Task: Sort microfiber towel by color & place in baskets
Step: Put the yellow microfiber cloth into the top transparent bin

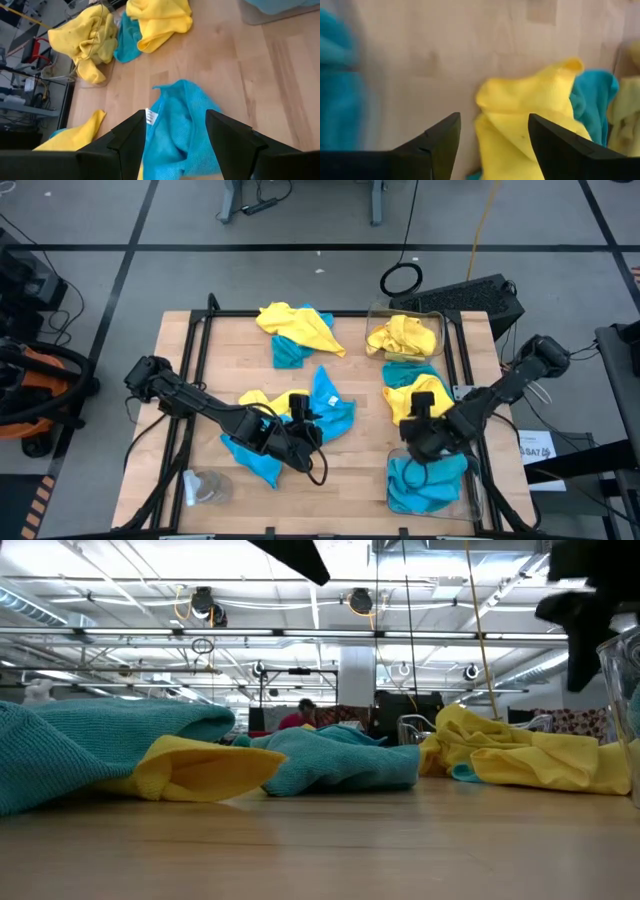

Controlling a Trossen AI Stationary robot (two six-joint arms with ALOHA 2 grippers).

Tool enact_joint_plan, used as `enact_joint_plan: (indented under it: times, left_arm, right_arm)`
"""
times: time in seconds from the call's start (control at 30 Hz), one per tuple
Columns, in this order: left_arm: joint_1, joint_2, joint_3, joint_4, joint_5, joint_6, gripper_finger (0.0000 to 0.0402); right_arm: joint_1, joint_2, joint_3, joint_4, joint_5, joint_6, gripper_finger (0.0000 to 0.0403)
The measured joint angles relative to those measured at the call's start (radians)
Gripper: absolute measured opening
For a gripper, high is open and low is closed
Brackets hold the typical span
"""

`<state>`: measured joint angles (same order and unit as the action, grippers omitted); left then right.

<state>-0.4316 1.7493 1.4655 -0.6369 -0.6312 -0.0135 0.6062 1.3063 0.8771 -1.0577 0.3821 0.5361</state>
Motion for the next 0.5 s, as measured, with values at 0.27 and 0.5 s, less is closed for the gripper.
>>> enact_joint_plan:
  times: [0.27, 0.5]
  left_arm:
    - [0.000, 0.000, 0.000, 0.032, 0.000, 0.002, 0.0212]
    - [0.000, 0.000, 0.000, 0.035, 0.021, 0.004, 0.0212]
  right_arm:
    - [-0.186, -0.001, -0.110, 0.002, -0.070, -0.051, 0.0222]
    - [-0.301, 0.005, -0.175, 0.073, -0.140, -0.089, 0.0222]
